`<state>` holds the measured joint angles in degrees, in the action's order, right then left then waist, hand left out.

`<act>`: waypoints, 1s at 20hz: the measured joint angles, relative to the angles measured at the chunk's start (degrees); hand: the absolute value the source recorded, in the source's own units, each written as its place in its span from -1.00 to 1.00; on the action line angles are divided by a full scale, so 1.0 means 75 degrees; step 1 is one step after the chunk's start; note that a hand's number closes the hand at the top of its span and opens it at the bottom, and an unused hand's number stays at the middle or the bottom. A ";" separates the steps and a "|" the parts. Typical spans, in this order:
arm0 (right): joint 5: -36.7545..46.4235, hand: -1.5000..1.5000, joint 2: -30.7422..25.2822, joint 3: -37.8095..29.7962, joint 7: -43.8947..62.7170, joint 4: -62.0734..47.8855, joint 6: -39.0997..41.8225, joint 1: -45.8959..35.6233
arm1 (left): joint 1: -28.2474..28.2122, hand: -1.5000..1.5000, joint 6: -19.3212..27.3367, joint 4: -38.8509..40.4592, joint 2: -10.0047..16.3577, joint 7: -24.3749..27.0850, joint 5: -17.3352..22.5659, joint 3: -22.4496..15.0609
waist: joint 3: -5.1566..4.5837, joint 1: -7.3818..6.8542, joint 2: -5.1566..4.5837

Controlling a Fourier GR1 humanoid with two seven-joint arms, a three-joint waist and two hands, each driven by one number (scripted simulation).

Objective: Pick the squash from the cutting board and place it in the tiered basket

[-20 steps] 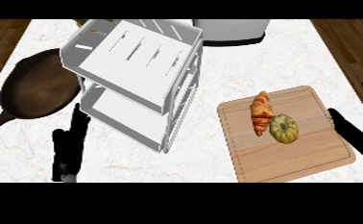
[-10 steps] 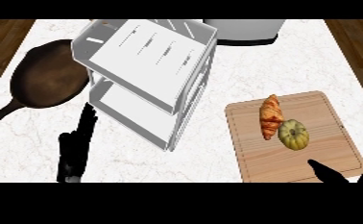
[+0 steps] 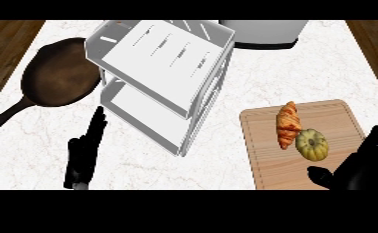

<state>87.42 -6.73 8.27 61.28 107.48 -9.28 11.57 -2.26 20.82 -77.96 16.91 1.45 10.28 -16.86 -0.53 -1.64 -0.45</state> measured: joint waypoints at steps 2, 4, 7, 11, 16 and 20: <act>0.0665 -1.00 0.0329 0.0241 0.0297 -0.0198 0.0537 -0.0486 | 0.0009 0.00 0.0024 -0.0073 -0.0043 -0.0101 -0.0020 -0.0042 | 0.0016 -0.0017 0.0010; 0.1142 -1.00 0.0540 0.0490 0.0549 -0.0490 0.0956 -0.0907 | -0.0002 0.00 0.0050 -0.0072 -0.0108 -0.0128 -0.0050 -0.0080 | 0.0031 -0.0009 0.0018; 0.1467 -1.00 0.0710 0.0570 0.0772 -0.0896 0.1528 -0.1360 | -0.0044 0.00 -0.0040 -0.0065 -0.0080 -0.0075 -0.0018 -0.0038 | 0.0044 0.0002 0.0022; 0.1465 -1.00 0.0802 0.0400 0.0941 -0.1350 0.2074 -0.1771 | -0.0089 0.00 0.0007 -0.0097 -0.0091 -0.0115 -0.0049 -0.0016 | 0.0056 0.0033 0.0029; 0.1182 -1.00 0.0835 0.0267 0.1093 -0.1788 0.2529 -0.2244 | -0.0132 0.00 0.0114 -0.0159 -0.0201 -0.0161 -0.0161 -0.0092 | 0.0066 0.0065 0.0039; 0.0879 -1.00 0.0840 0.0130 0.1112 -0.2143 0.2685 -0.2571 | -0.0130 0.00 0.0195 -0.0132 -0.0297 -0.0174 -0.0235 -0.0091 | 0.0074 0.0098 0.0047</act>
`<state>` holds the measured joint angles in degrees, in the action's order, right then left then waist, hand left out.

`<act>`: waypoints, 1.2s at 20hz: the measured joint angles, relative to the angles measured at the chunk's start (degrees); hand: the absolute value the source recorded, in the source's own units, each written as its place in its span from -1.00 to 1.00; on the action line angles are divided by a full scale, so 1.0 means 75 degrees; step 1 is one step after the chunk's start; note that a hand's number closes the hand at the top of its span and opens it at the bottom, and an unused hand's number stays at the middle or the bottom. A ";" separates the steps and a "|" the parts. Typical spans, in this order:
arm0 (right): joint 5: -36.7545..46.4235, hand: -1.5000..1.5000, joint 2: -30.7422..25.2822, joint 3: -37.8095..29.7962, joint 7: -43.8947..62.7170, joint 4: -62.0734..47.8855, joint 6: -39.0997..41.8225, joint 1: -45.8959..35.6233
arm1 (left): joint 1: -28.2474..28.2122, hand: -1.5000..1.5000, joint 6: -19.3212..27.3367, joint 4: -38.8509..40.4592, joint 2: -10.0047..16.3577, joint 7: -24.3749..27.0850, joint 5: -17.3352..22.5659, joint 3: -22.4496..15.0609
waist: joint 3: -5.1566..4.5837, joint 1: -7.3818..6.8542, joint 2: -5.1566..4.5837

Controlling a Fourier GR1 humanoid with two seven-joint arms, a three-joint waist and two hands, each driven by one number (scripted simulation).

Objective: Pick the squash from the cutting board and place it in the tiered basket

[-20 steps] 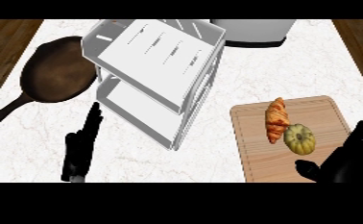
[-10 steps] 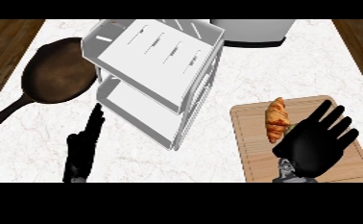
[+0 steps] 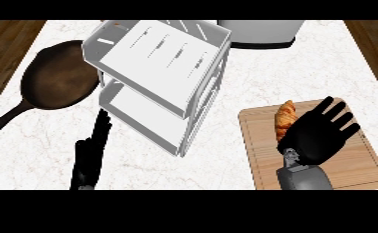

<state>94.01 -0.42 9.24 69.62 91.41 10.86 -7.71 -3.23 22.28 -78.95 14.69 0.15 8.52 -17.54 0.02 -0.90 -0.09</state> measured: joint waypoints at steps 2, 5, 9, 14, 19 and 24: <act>-0.0088 -1.00 0.0001 -0.0132 0.0015 -0.0213 0.0009 -0.0100 | -0.0003 0.00 -0.0137 -0.0016 0.0110 0.0009 0.0080 0.0113 | 0.0000 0.0006 -0.0001; -0.0242 -1.00 0.0000 -0.0320 0.0094 -0.0636 0.0068 -0.0329 | -0.0011 0.00 -0.0171 0.0014 0.0093 0.0079 0.0049 0.0109 | 0.0001 -0.0009 -0.0006; -0.0514 -1.00 -0.0001 -0.0681 0.0161 -0.0971 0.0175 -0.0469 | -0.0062 0.00 -0.0177 -0.0057 0.0109 -0.0008 0.0042 0.0118 | -0.0002 -0.0011 -0.0006; -0.0749 -1.00 -0.0002 -0.0963 0.0200 -0.1474 0.0190 -0.0723 | -0.0015 0.00 -0.0189 0.0015 0.0039 0.0019 0.0003 0.0117 | -0.0002 -0.0005 -0.0005; -0.0900 -1.00 -0.0002 -0.1153 0.0196 -0.1633 0.0224 -0.0810 | -0.0066 0.00 -0.0178 -0.0055 0.0021 -0.0074 -0.0001 0.0149 | -0.0004 0.0020 0.0005; -0.1008 -1.00 -0.0001 -0.1486 0.0148 -0.1854 0.0236 -0.0841 | -0.0112 0.00 -0.0253 -0.0025 0.0043 0.0064 -0.0004 0.0241 | -0.0003 0.0037 0.0009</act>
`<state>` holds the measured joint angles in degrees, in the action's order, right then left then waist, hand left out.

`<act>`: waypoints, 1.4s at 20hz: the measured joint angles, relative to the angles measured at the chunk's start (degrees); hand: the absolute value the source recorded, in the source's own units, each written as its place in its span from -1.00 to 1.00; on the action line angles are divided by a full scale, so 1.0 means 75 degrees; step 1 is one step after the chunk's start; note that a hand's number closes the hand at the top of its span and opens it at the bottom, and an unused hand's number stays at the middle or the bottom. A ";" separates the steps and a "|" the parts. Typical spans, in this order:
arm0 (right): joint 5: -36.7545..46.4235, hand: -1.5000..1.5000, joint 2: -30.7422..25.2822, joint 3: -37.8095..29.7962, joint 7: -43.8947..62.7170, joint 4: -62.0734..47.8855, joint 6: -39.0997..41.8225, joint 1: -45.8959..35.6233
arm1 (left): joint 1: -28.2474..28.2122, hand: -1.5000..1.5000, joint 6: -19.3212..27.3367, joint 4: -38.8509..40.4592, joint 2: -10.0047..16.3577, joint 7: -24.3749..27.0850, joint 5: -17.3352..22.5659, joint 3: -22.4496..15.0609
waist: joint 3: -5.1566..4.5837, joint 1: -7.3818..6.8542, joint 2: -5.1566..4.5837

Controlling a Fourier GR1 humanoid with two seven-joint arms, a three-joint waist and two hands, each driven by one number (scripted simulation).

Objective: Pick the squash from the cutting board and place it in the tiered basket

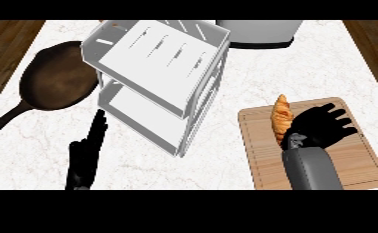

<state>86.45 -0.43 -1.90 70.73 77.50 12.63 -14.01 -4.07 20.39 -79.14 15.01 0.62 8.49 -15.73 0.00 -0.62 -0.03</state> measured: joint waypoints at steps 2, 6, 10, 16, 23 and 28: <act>-0.0102 -1.00 0.0001 -0.0085 -0.0001 -0.0002 -0.0016 0.0016 | 0.0011 0.00 -0.0003 0.0000 0.0008 -0.0008 -0.0013 0.0042 | 0.0000 0.0012 0.0003; -0.0292 -1.00 0.0003 -0.0141 0.0052 -0.0068 -0.0099 0.0058 | 0.0015 0.00 -0.0004 0.0025 -0.0069 -0.0008 -0.0064 0.0018 | -0.0002 0.0022 0.0006; -0.0461 -1.00 0.0005 -0.0151 0.0082 -0.0061 -0.0179 0.0183 | 0.0002 0.00 0.0015 -0.0038 -0.0109 -0.0108 -0.0124 -0.0010 | -0.0005 0.0028 0.0004; -0.0479 1.00 0.0042 -0.0302 -0.0087 -0.0144 -0.0319 0.0306 | -0.0069 0.00 -0.0112 -0.0042 -0.0074 -0.0044 -0.0135 0.0091 | -0.0022 0.0032 0.0032; -0.0304 1.00 0.0058 -0.0287 -0.0498 -0.0219 -0.0302 0.0318 | -0.0048 0.00 -0.0197 0.0168 -0.0161 0.0110 -0.0185 0.0252 | -0.0047 0.0033 0.0059; 0.0313 1.00 -0.0002 -0.0312 -0.0785 -0.0493 -0.0329 0.0226 | 0.0016 0.00 -0.0105 0.0078 -0.0278 -0.0050 -0.0296 0.0217 | -0.0091 0.0003 0.0095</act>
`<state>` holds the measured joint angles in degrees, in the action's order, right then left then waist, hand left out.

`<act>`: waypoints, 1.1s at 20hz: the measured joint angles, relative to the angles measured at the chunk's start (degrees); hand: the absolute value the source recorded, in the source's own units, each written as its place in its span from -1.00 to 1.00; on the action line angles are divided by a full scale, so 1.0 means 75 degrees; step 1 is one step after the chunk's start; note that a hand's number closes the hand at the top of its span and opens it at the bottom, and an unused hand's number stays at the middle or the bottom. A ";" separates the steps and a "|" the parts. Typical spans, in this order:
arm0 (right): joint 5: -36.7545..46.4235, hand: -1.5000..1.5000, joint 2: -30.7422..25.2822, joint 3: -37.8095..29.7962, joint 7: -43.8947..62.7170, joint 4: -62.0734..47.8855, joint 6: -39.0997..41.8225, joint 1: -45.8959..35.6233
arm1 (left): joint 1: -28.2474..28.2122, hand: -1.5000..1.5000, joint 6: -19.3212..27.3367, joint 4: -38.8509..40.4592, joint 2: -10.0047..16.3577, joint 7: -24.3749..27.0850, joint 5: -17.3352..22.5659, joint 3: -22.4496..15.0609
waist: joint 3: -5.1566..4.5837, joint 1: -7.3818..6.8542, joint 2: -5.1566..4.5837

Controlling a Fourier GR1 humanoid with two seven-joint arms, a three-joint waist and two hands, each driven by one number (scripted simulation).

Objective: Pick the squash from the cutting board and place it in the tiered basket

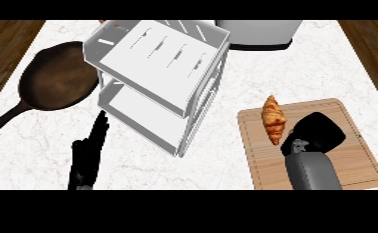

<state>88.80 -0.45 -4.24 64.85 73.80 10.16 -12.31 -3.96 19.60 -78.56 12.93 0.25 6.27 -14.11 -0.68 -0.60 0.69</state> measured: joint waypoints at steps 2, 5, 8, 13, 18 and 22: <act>0.0251 1.00 -0.0068 0.0028 -0.0085 0.0145 0.0017 0.0045 | -0.0018 0.00 -0.0010 -0.0042 0.0002 -0.0066 -0.0018 0.0017 | 0.0022 0.0015 -0.0013; -0.0209 1.00 -0.0008 0.0895 -0.0351 0.0405 -0.0123 0.0255 | 0.0016 0.00 -0.0053 0.0067 -0.0069 0.0031 -0.0071 0.0046 | 0.0039 0.0007 -0.0017; -0.1218 1.00 -0.0066 0.2176 -0.0955 0.0795 -0.0275 0.0508 | 0.0075 0.00 -0.0129 0.0089 -0.0065 0.0030 -0.0073 0.0018 | 0.0048 -0.0089 -0.0010; -0.2666 1.00 0.0007 0.4239 -0.0893 0.2253 -0.0817 0.0846 | 0.0047 0.00 -0.0140 0.0118 -0.0064 0.0016 -0.0071 0.0035 | 0.0090 -0.0068 0.0008; -0.2789 1.00 0.0009 0.5615 -0.0430 0.4439 -0.1395 0.1078 | -0.0070 0.00 -0.0094 0.0088 -0.0051 -0.0014 -0.0040 0.0111 | 0.0089 0.0130 0.0055; -0.1999 1.00 -0.0012 0.6378 -0.0005 0.5997 -0.1327 0.0740 | -0.0148 0.00 -0.0102 0.0048 0.0006 -0.0008 -0.0036 0.0163 | 0.0077 0.0186 0.0058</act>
<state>73.81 -0.54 43.59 64.81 118.78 0.21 -6.77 -5.06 18.83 -78.20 12.97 0.19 6.00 -12.88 -0.10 0.80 1.12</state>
